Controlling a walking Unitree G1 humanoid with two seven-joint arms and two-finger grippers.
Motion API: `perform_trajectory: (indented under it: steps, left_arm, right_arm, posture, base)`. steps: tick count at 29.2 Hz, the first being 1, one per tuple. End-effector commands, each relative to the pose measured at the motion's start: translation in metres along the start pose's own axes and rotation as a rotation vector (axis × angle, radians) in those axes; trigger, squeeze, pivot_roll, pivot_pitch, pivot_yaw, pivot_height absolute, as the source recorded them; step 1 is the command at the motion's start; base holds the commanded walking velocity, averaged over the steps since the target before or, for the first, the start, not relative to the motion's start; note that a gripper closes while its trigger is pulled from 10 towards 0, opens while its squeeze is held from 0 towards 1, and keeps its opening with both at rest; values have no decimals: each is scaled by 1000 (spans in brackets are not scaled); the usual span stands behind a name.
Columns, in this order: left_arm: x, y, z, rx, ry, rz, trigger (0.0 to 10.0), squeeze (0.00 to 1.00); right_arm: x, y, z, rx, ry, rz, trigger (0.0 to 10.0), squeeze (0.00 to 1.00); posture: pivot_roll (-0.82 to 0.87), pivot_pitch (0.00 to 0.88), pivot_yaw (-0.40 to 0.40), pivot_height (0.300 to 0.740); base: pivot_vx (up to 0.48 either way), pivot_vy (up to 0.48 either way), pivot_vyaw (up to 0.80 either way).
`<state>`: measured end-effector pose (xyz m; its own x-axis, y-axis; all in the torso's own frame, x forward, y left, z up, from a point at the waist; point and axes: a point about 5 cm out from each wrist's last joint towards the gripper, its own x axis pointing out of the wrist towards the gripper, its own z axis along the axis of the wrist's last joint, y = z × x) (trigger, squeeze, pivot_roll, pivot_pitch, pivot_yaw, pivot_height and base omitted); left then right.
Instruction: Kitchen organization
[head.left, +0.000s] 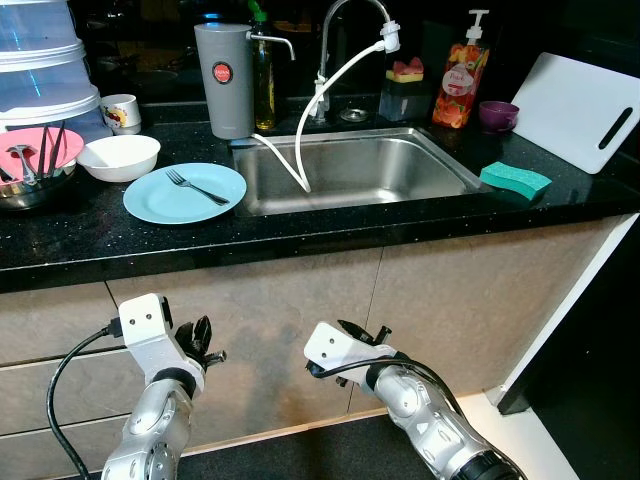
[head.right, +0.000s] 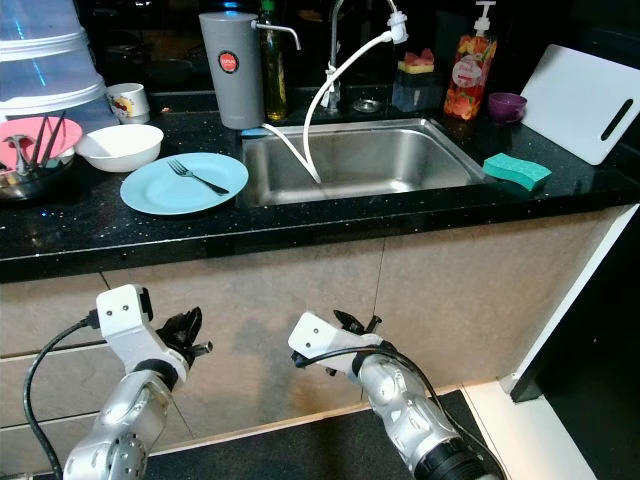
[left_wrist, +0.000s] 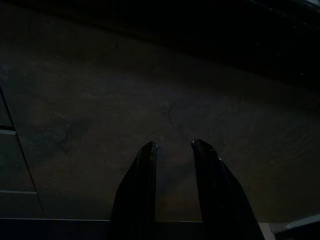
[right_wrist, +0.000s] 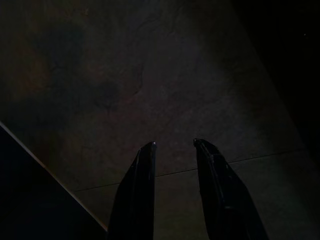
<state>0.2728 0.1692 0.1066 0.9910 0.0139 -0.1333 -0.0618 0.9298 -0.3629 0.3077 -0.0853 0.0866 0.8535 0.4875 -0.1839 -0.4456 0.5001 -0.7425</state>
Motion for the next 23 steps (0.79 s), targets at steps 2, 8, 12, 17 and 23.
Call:
perform_trajectory:
  steps: [2, 8, 12, 17, 23]
  left_arm:
    - [1, 2, -6, -20, 30, 13, 10000, 0]
    - [1, 2, -6, -23, 30, 15, 10000, 0]
    - [0, 2, -6, -24, 32, 14, 10000, 0]
    - [0, 2, -6, -27, 32, 15, 10000, 0]
    - [0, 2, -6, -30, 33, 16, 10000, 0]
  right_arm:
    - [0, -3, -4, 10, 12, -2, 10000, 0]
    - [0, -3, -4, 10, 12, -1, 10000, 0]
    - [0, -2, -4, 10, 11, -1, 10000, 0]
    - [0, -2, -4, 9, 12, -1, 10000, 0]
    - [0, -2, -4, 9, 12, 0, 10000, 0]
  posture:
    - [-150, 11, 6, 740]
    - [-149, 11, 6, 740]
    - [-150, 12, 5, 740]
    - [-150, 12, 5, 740]
    - [-150, 12, 5, 740]
  base:
    - [0, 0, 0]
    - [0, 0, 0]
    - [0, 0, 0]
    - [0, 0, 0]
    - [0, 0, 0]
